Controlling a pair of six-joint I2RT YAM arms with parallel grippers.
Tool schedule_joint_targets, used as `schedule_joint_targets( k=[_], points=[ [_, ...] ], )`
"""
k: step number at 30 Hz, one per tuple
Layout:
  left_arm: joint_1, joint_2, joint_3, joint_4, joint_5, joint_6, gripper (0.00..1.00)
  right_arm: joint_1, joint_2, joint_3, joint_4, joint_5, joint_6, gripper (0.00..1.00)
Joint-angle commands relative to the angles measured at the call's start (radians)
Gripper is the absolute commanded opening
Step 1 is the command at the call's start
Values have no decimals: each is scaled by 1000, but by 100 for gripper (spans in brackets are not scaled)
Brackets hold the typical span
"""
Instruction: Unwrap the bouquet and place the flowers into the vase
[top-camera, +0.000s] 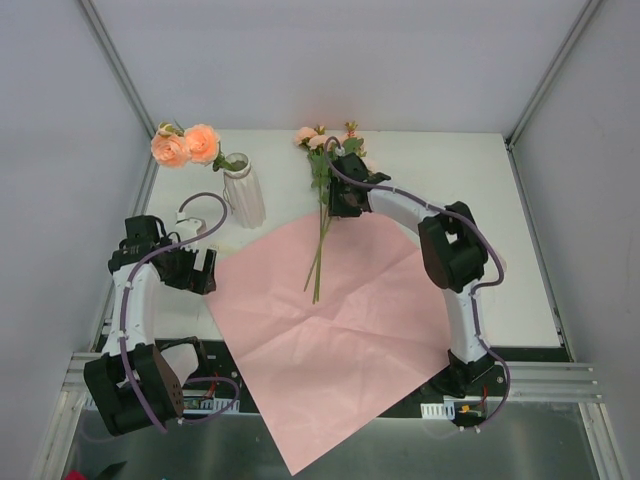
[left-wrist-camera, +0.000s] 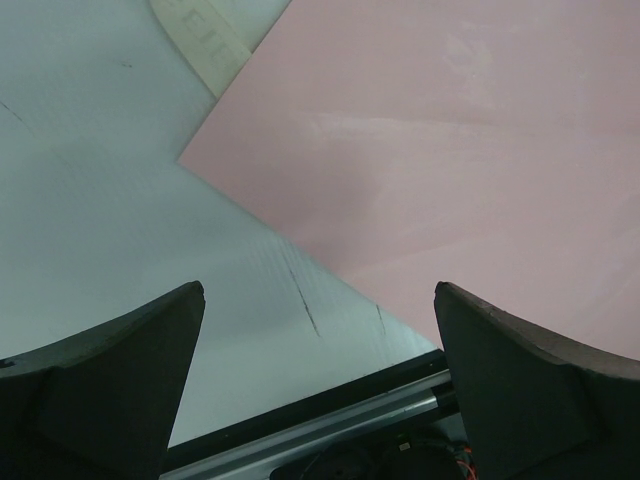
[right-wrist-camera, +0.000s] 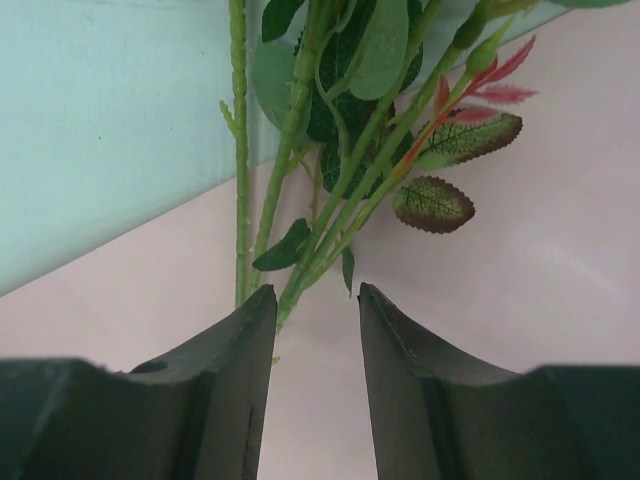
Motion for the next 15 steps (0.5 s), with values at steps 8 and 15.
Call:
schedule_joint_targets(
  k=[8,15],
  points=[
    [9,-19,8,17,-22,32,99,-14,82,126,-33,21,65,34],
    [9,-2,41,17,-19,32,99,-14,46,86,-34,61,73,15]
  ],
)
